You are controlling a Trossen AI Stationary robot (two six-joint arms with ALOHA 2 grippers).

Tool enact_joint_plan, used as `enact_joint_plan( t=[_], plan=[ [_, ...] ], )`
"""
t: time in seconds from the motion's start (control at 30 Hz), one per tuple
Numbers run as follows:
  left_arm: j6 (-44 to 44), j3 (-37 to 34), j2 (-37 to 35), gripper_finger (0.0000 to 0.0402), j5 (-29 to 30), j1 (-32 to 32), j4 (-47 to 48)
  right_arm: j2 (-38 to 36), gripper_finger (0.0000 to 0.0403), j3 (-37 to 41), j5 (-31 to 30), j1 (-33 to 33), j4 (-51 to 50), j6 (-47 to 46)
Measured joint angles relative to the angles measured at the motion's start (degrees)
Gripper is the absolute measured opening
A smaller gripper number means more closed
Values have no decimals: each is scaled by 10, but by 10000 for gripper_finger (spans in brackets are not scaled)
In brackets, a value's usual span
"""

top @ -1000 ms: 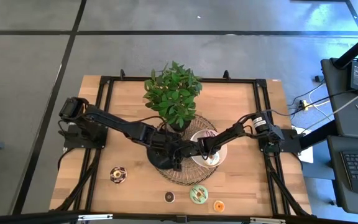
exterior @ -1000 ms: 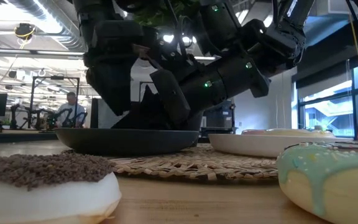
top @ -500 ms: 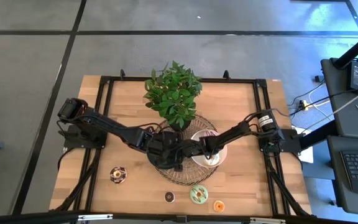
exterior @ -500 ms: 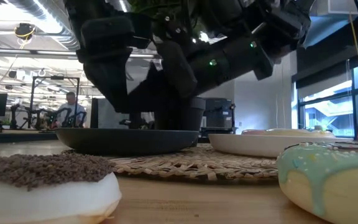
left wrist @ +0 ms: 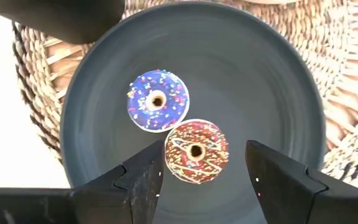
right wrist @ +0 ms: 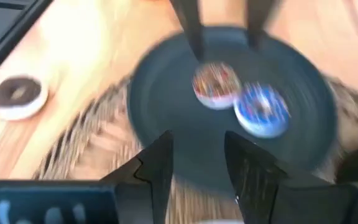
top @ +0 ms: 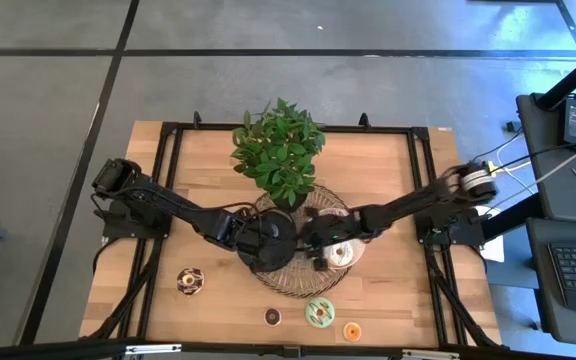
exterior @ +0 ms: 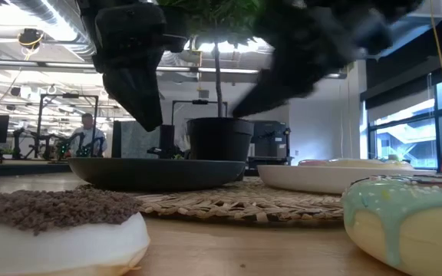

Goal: Pick & Place donuts
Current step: Put the large black donut on the white plate

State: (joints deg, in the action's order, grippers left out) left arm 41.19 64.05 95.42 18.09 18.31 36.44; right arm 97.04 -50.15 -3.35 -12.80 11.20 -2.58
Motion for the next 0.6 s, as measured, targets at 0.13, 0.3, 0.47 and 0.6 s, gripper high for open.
enact_joint_plan(
  t=[0.13,0.3,0.47,0.6],
  plan=[
    [0,0,0,220,2,0,-23,-101,145,98,-3,0,19,-2],
    [0,0,0,216,2,0,-47,-234,145,188,-58,0,21,23],
    [0,0,0,216,1,0,-66,-343,145,247,-119,8,11,50],
    [0,0,0,219,2,-3,-67,-414,145,281,-121,30,-23,51]
  ],
)
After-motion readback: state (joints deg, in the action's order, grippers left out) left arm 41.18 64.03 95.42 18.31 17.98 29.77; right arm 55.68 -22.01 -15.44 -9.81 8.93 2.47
